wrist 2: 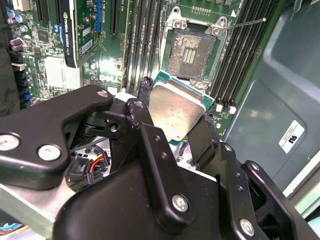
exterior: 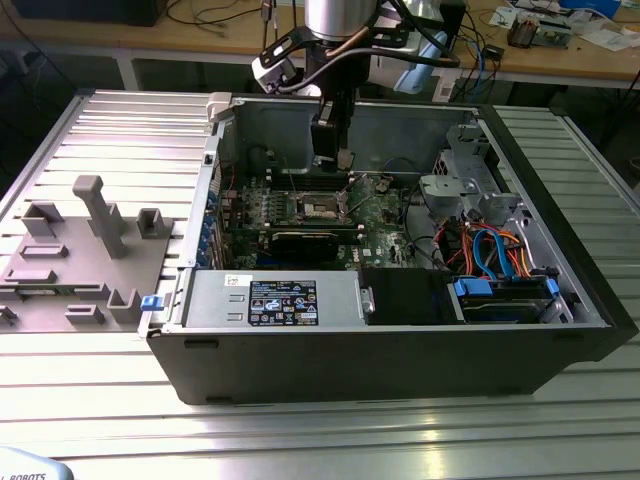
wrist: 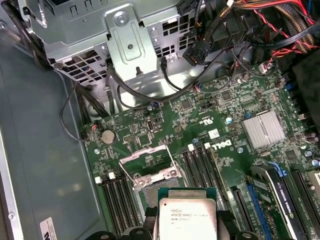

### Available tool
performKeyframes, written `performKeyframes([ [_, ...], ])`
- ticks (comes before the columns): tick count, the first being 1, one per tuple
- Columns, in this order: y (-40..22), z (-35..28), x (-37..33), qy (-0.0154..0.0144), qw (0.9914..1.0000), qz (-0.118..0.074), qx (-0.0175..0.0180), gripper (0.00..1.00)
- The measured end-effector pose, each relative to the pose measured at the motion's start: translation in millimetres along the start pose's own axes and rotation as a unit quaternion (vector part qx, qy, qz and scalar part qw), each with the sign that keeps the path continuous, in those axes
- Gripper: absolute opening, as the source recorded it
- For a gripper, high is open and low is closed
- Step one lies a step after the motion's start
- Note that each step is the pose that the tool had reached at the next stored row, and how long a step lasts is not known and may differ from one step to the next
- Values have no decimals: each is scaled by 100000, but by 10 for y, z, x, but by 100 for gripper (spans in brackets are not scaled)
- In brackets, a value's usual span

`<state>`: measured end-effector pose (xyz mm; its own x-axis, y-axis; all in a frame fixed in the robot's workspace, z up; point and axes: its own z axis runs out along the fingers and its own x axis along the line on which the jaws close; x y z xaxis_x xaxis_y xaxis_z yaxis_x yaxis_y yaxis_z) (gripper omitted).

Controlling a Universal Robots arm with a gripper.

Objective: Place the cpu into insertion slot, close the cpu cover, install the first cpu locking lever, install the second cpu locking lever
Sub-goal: 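Place the cpu into insertion slot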

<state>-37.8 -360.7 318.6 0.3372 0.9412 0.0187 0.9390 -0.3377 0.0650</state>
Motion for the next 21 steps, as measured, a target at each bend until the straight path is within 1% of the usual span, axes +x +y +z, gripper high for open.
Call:
performKeyframes([
  [4, 0, 0, 0, -25, 100000, 314, -6, 55],
  [7, -1, 1, 0, 123, 99982, -1885, 33, 55],
  [9, 0, 1, 0, 258, 99920, -3987, 70, 55],
  [11, 0, 3, 0, 418, 99797, -6347, 116, 55],
  [12, 0, 4, 0, 501, 99702, -7703, 142, 55],
  [13, -1, 6, 0, 611, 99562, -9329, 174, 55],
  [14, -1, 8, 0, 720, 99384, -11060, 205, 55],
  [15, -1, 10, 0, 783, 99270, -12032, 223, 55],
  [16, -1, 13, 0, 878, 99081, -13493, 251, 55],
  [17, -1, 16, 0, 951, 98920, -14624, 273, 55],
  [18, -1, 18, -1, 1004, 98789, -15481, 290, 55],
  [19, -2, 21, -1, 1088, 98568, -16824, 316, 55],
  [20, -2, 28, -1, 1226, 98183, -18936, 357, 55],
  [21, -2, 30, 0, 1287, 97992, -19893, 373, 55],
])
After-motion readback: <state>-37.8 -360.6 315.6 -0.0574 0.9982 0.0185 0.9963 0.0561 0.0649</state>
